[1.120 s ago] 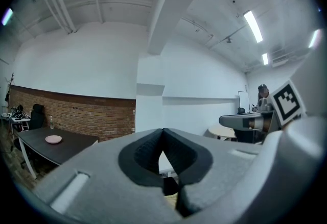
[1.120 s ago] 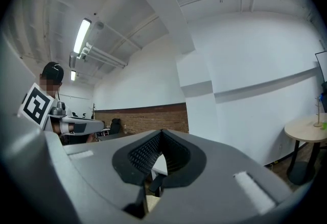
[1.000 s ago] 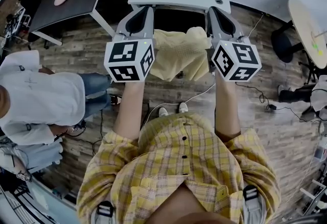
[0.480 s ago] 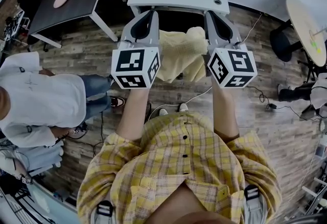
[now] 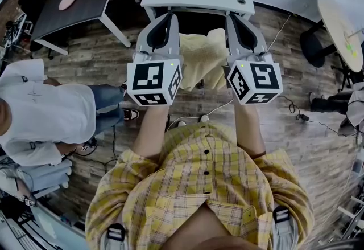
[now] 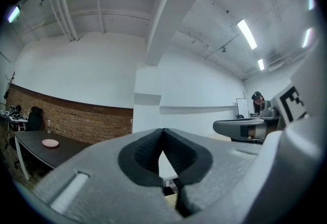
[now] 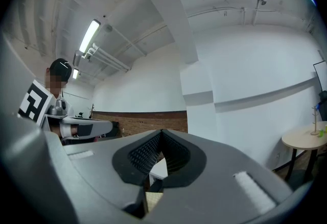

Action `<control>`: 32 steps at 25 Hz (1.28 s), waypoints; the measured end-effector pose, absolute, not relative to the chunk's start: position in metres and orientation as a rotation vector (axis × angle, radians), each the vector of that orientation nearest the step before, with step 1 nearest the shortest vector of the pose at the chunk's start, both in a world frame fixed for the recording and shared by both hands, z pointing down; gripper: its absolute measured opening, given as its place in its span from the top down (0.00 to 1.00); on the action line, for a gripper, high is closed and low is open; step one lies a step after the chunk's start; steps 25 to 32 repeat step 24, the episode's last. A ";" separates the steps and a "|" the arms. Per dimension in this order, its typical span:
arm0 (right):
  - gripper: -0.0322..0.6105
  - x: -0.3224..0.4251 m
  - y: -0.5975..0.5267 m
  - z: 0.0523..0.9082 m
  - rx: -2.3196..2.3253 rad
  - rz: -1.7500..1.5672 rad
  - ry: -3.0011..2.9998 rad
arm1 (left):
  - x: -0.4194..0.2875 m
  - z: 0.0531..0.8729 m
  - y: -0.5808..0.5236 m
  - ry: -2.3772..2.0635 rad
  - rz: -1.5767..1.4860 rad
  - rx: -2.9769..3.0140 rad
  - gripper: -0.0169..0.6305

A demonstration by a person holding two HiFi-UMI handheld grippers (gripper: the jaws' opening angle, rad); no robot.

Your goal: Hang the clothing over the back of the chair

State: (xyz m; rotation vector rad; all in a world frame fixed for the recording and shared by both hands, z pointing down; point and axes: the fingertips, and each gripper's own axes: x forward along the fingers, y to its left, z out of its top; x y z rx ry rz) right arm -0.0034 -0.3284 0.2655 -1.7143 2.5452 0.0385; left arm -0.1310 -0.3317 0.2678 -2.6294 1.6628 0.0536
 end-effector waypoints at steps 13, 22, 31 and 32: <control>0.94 -0.002 -0.319 0.265 -1.731 0.073 2.512 | -0.126 0.268 -0.321 1.643 0.078 -2.617 0.97; 0.94 -0.005 -0.317 0.264 -1.742 0.093 2.505 | -0.125 0.267 -0.320 1.644 0.094 -2.600 0.97; 0.94 -0.006 -0.316 0.263 -1.741 0.103 2.508 | -0.124 0.265 -0.317 1.646 0.111 -2.587 0.97; 0.94 -0.006 -0.316 0.263 -1.741 0.103 2.508 | -0.124 0.265 -0.317 1.646 0.111 -2.587 0.97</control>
